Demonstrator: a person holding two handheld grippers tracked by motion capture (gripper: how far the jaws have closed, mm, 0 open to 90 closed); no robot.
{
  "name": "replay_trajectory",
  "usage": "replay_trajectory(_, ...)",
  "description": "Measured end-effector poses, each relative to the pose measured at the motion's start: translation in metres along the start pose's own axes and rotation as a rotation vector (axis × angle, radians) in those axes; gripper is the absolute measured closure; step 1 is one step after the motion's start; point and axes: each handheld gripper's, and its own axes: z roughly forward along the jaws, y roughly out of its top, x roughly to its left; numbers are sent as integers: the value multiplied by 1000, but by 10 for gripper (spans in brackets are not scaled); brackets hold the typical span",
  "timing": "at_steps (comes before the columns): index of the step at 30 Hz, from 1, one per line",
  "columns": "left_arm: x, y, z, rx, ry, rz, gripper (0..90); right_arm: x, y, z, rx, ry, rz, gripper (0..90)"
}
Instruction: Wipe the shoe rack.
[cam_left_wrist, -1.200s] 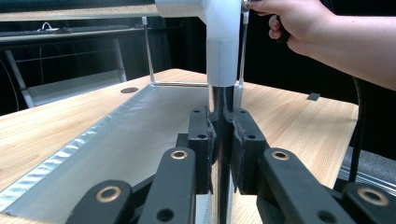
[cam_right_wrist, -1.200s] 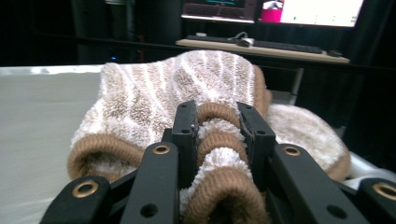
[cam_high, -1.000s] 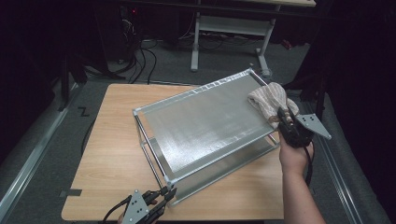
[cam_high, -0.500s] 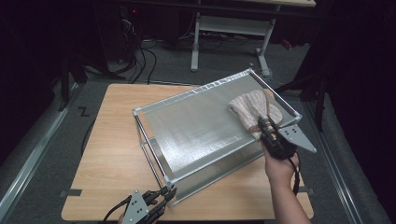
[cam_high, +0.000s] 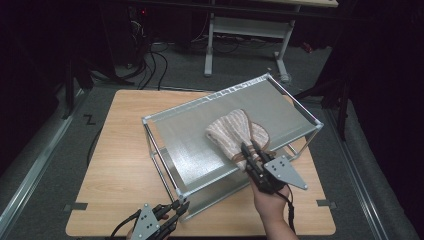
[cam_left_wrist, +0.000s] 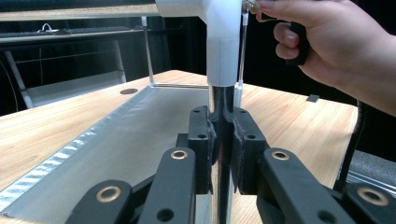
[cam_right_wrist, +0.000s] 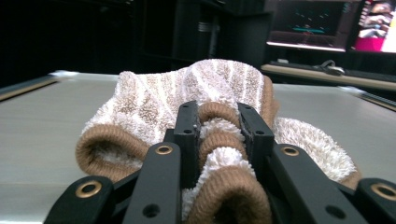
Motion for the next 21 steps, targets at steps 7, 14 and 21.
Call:
replay_trajectory(7,0,0,0,-2,0,0,799,33,-1,-4,-28,71,18,730)
replay_trajectory(14,-1,0,0,0,1,3,799,60,1,-11,-41,156,15,730)
replay_trajectory(21,-3,0,2,0,-9,1,799,84,4,-21,-52,234,-6,729)
